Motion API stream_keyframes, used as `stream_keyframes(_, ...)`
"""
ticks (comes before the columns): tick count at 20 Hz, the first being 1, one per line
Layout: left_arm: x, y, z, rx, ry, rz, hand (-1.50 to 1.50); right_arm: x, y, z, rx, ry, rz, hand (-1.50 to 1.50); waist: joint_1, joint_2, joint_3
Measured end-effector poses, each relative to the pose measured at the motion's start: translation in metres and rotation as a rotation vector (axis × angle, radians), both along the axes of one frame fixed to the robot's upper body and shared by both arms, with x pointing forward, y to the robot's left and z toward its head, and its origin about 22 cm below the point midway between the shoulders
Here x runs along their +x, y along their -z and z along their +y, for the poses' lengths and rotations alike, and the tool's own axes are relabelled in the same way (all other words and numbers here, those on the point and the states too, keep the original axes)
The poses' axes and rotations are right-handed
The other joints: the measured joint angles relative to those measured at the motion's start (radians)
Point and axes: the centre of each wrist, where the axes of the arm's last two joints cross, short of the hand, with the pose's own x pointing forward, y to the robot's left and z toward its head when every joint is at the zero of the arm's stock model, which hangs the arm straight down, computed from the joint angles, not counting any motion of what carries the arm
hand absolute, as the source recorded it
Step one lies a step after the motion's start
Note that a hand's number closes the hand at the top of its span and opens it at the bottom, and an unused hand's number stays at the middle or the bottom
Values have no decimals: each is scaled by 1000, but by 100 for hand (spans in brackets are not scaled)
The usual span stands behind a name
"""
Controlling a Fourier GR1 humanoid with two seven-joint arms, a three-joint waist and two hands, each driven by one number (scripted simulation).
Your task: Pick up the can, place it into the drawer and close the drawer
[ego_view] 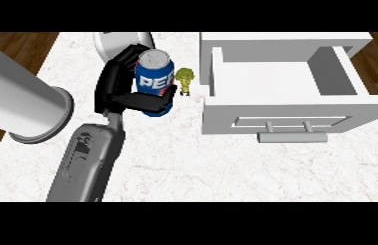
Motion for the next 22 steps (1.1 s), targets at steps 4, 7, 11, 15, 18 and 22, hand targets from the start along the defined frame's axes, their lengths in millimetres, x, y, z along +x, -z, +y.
stream_keyframes(4,8,-32,-36,25,25,-15,150,-1,6,3,0,9,0,-150,-4,1,0)
stream_keyframes(7,17,-53,-52,45,37,-34,150,2,3,3,0,17,0,-150,-3,1,0)
stream_keyframes(11,24,-79,-78,55,47,-60,150,3,-2,3,-5,14,-7,-150,-6,1,0)
stream_keyframes(15,37,-98,-102,65,51,-62,150,8,-7,8,-3,10,1,-150,-12,3,0)
stream_keyframes(18,43,-119,-116,74,57,-61,150,5,0,10,-6,12,3,-150,-13,3,0)
stream_keyframes(22,49,-132,-137,89,49,-53,150,12,0,5,-13,11,5,-150,-17,4,0)
